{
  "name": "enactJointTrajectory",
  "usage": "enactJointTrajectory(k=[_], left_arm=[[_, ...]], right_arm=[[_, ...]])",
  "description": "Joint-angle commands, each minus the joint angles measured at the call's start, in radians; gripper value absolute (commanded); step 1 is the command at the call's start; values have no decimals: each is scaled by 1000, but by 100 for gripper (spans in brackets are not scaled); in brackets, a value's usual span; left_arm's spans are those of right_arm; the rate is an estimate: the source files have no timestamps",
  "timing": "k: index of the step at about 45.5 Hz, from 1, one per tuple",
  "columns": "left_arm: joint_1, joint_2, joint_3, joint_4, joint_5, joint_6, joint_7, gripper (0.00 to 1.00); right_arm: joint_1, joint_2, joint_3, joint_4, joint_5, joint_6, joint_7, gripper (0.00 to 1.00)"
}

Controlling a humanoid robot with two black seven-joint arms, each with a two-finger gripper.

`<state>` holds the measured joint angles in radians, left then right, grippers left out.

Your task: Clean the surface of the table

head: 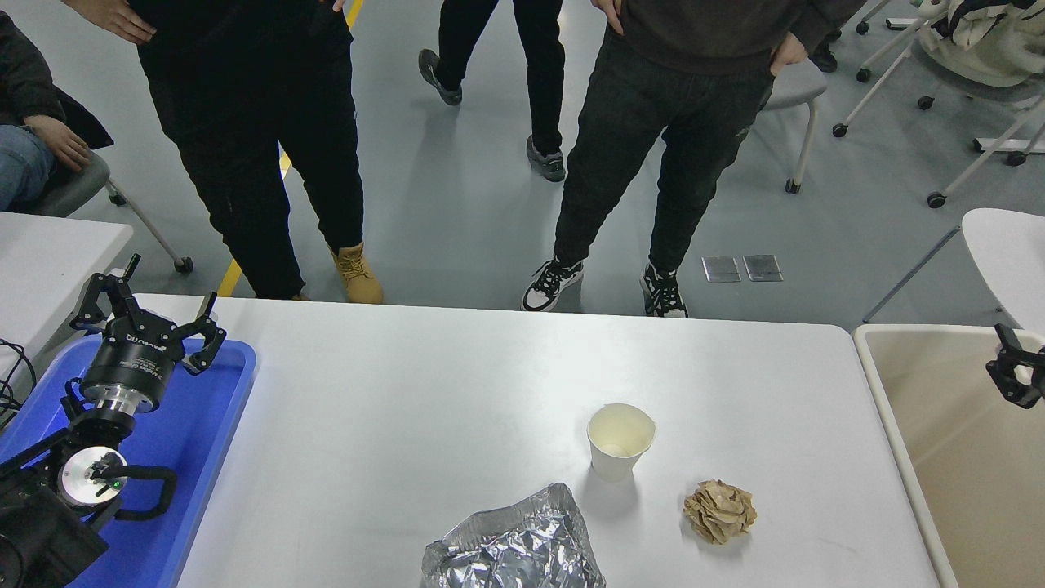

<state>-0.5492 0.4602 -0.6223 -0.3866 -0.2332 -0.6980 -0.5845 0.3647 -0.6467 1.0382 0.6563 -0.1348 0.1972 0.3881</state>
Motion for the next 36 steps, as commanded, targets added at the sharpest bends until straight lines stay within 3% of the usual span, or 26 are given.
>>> enactJointTrajectory(k=[1, 36], left_arm=[[0, 0, 0, 0, 0, 0, 0, 100], [0, 0, 1, 0, 0, 0, 0, 100]], right_arm=[[0, 2, 0, -4, 1, -2, 0, 98], [10, 29, 3, -7, 3, -2, 0, 98]])
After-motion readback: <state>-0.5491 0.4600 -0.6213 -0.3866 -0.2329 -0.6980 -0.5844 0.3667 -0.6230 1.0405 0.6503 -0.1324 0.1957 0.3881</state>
